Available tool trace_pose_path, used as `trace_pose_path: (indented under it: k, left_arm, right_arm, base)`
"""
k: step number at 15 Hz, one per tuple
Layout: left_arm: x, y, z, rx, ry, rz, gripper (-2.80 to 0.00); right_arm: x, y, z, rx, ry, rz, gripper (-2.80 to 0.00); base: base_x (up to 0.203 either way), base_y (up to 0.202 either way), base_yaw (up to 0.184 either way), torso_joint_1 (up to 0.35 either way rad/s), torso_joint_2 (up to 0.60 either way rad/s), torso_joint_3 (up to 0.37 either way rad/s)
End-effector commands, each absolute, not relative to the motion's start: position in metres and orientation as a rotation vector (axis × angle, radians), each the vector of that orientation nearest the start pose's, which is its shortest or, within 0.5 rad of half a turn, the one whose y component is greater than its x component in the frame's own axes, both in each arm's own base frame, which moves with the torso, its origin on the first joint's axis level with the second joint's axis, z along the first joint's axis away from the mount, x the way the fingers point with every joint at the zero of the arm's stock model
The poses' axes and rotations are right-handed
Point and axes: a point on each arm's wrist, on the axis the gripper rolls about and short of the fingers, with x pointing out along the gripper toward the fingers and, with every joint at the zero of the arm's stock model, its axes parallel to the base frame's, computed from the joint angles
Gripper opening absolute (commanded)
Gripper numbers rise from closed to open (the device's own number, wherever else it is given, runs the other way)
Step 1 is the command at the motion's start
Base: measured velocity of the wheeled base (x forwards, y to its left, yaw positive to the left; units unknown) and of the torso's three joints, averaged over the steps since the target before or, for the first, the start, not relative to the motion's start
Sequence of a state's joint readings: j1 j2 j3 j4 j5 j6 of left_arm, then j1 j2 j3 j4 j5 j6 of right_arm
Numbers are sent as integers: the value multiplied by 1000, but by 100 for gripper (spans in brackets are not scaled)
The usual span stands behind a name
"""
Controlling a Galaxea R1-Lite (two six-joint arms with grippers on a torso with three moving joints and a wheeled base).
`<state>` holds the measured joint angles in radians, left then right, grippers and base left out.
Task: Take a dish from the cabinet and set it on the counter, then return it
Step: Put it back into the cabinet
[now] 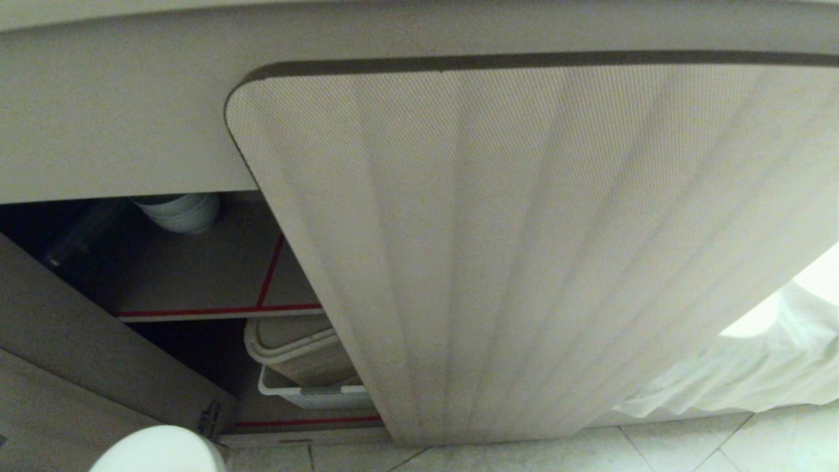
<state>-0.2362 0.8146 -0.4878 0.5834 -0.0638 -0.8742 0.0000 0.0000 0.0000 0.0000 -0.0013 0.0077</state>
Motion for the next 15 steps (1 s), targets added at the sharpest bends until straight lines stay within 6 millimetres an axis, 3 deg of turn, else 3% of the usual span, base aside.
trace_pose_path:
  k: [1, 15]
  left_arm:
    - [49, -13, 151, -728, 994, 154, -280]
    - [61, -17, 151, -781, 1013, 165, -280]
  right_arm:
    - [-23, 0, 75, 8, 0, 0, -280]
    - [-23, 0, 75, 8, 0, -1, -280]
  base:
    - [0, 0, 0, 0, 0, 0]
    - [0, 0, 0, 0, 0, 0]
